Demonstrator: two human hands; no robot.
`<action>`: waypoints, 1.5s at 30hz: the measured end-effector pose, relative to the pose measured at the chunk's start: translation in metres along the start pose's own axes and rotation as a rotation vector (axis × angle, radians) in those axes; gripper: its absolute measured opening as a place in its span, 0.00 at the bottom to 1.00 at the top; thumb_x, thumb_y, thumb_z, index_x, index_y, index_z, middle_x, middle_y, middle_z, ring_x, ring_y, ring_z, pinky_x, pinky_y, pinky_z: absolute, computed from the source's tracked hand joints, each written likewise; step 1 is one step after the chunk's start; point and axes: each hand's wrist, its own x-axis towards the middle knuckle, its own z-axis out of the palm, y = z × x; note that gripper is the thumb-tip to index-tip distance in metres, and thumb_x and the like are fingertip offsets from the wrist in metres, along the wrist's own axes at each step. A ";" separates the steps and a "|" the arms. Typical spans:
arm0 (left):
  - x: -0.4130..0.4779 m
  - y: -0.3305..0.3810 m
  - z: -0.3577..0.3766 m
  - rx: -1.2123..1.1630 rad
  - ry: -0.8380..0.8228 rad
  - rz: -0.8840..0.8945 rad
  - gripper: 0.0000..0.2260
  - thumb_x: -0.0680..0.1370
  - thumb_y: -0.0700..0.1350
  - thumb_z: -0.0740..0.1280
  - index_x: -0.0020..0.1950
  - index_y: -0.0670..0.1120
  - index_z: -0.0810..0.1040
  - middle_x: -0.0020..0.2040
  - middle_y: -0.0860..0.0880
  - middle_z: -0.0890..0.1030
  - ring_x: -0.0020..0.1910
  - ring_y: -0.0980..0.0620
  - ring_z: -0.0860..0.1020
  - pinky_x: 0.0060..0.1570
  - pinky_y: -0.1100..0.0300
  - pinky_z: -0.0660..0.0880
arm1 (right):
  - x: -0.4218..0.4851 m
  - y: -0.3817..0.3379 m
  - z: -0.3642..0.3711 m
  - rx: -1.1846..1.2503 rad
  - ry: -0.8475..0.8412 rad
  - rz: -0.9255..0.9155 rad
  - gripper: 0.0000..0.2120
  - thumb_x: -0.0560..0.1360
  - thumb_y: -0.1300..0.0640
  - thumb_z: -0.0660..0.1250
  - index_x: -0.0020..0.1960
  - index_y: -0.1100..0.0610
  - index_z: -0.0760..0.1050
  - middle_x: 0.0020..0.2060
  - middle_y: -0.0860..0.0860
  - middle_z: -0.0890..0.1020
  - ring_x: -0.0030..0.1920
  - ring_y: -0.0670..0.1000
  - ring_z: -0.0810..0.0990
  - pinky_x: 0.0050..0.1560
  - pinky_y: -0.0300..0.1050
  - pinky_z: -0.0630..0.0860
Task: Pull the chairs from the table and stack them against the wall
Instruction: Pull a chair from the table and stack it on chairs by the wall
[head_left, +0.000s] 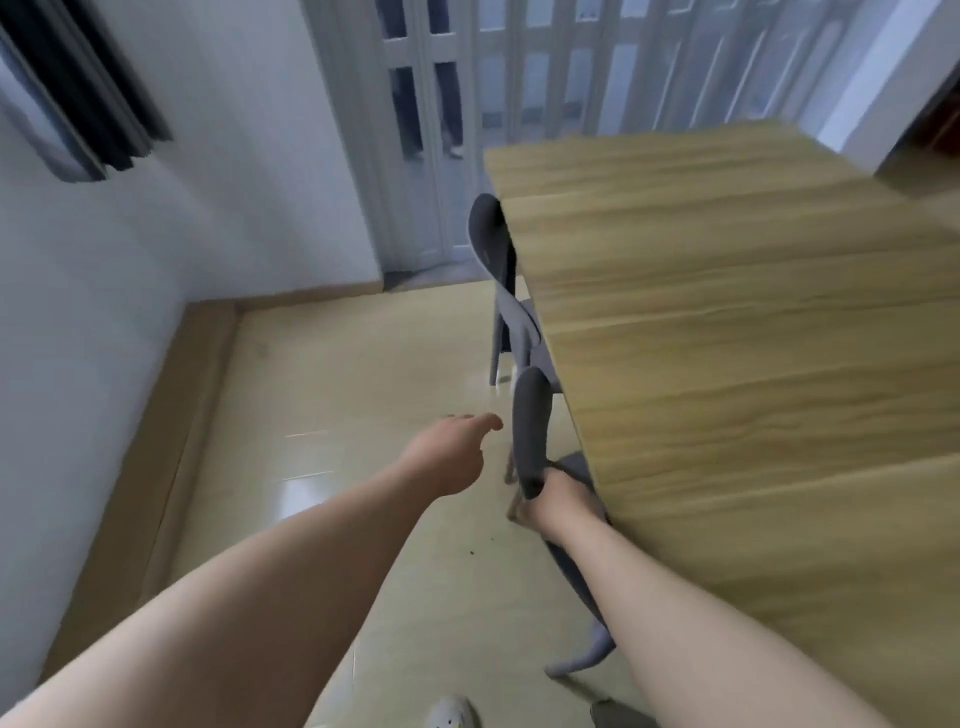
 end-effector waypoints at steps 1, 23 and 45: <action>0.008 0.000 0.002 0.093 -0.029 0.081 0.25 0.78 0.34 0.55 0.74 0.51 0.63 0.75 0.48 0.66 0.74 0.45 0.62 0.70 0.50 0.65 | 0.002 -0.002 0.001 -0.010 0.002 0.022 0.18 0.77 0.54 0.61 0.67 0.55 0.69 0.60 0.55 0.78 0.60 0.55 0.77 0.47 0.42 0.70; 0.009 -0.014 0.031 0.884 -0.068 0.513 0.13 0.79 0.45 0.62 0.62 0.55 0.77 0.62 0.52 0.79 0.67 0.45 0.68 0.74 0.48 0.53 | -0.035 -0.002 0.034 -0.025 -0.010 0.063 0.13 0.72 0.60 0.63 0.54 0.57 0.79 0.50 0.57 0.84 0.42 0.55 0.77 0.36 0.42 0.68; -0.265 -0.087 0.145 0.575 -0.046 0.394 0.16 0.82 0.53 0.55 0.56 0.46 0.77 0.53 0.45 0.82 0.54 0.43 0.78 0.39 0.57 0.66 | -0.227 0.042 0.194 -0.501 0.011 -0.161 0.22 0.73 0.64 0.59 0.62 0.47 0.76 0.61 0.52 0.80 0.61 0.57 0.77 0.55 0.45 0.74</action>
